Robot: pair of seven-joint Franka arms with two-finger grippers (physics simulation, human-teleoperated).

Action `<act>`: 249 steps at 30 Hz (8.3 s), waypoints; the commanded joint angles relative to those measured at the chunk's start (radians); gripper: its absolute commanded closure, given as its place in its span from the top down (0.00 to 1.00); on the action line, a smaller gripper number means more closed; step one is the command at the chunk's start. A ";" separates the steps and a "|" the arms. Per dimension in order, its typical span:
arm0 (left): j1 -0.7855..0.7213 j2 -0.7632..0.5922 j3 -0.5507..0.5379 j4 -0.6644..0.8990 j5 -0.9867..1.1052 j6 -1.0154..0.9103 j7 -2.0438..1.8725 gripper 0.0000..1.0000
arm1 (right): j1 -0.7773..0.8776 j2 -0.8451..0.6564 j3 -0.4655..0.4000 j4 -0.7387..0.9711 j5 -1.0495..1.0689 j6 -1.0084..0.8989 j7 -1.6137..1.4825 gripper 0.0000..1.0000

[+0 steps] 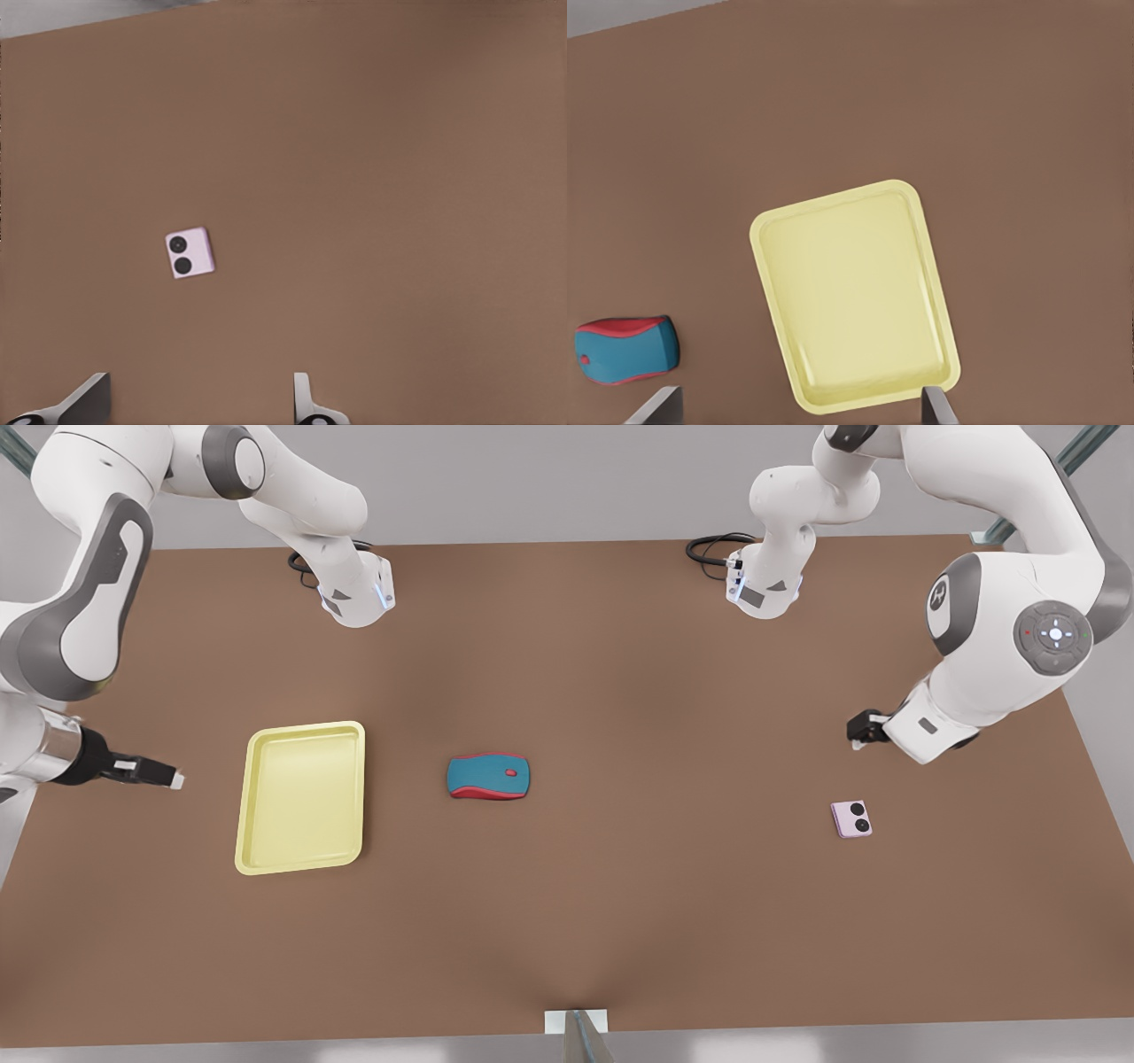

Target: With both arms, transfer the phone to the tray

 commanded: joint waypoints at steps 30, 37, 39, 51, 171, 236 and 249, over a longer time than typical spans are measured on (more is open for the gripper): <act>0.116 0.344 0.150 -0.586 -0.079 1.056 0.251 1.00 | 0.006 0.000 0.002 0.001 -0.005 0.077 0.022 1.00; 0.125 0.373 0.150 -0.592 -0.079 1.058 0.251 1.00 | 0.008 0.002 0.004 0.001 -0.005 0.077 0.022 1.00; 0.125 0.381 0.150 -0.592 -0.079 1.058 0.251 1.00 | 0.008 0.002 0.004 0.001 -0.005 0.077 0.022 1.00; 0.128 0.389 0.150 -0.592 -0.079 1.055 0.246 0.84 | 0.008 0.002 0.005 0.002 -0.008 0.077 0.023 1.00; -0.068 -0.001 0.138 -0.021 -0.005 -0.021 0.047 1.00 | 0.781 0.677 0.050 0.035 -0.026 0.735 0.865 1.00; -0.074 -0.001 0.129 -0.003 -0.021 0.016 -0.099 1.00 | 0.194 -0.050 -0.076 -0.866 -0.057 0.822 -0.423 1.00; -0.084 -0.001 0.124 -0.003 -0.008 0.013 -0.103 1.00 | 0.197 -0.217 -0.076 -0.271 -0.138 0.026 -0.119 1.00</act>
